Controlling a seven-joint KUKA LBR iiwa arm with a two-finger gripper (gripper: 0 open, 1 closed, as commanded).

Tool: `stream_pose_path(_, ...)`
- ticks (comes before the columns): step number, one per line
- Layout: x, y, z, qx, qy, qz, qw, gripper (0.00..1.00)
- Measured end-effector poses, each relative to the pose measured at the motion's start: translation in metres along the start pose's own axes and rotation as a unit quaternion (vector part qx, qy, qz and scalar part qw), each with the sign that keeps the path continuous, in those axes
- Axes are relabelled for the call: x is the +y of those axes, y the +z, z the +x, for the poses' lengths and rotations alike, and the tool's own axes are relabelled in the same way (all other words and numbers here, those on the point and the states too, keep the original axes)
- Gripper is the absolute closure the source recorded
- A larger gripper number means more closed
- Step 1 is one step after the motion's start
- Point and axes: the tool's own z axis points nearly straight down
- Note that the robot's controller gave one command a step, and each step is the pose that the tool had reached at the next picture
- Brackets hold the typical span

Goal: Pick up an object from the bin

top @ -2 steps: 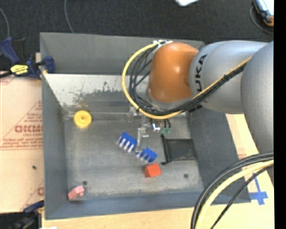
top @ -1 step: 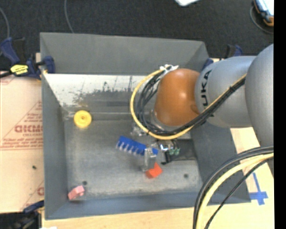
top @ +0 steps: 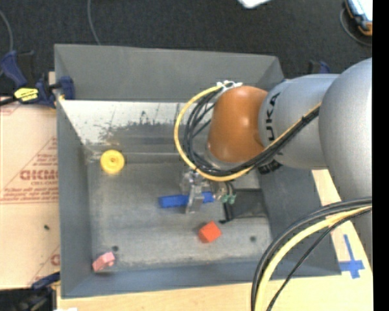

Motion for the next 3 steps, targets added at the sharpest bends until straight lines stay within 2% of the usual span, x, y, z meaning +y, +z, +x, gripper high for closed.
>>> stream_pose_path(1,0.000,0.000,0.000,0.0000,0.000,0.000,1.0000,1.00)
stream_pose_path(2,0.003,-0.097,-0.004,-0.0016,-0.012,0.000,0.9999,1.00)
stream_pose_path(3,0.003,-0.097,-0.004,-0.0015,-0.011,0.000,0.9999,1.00)
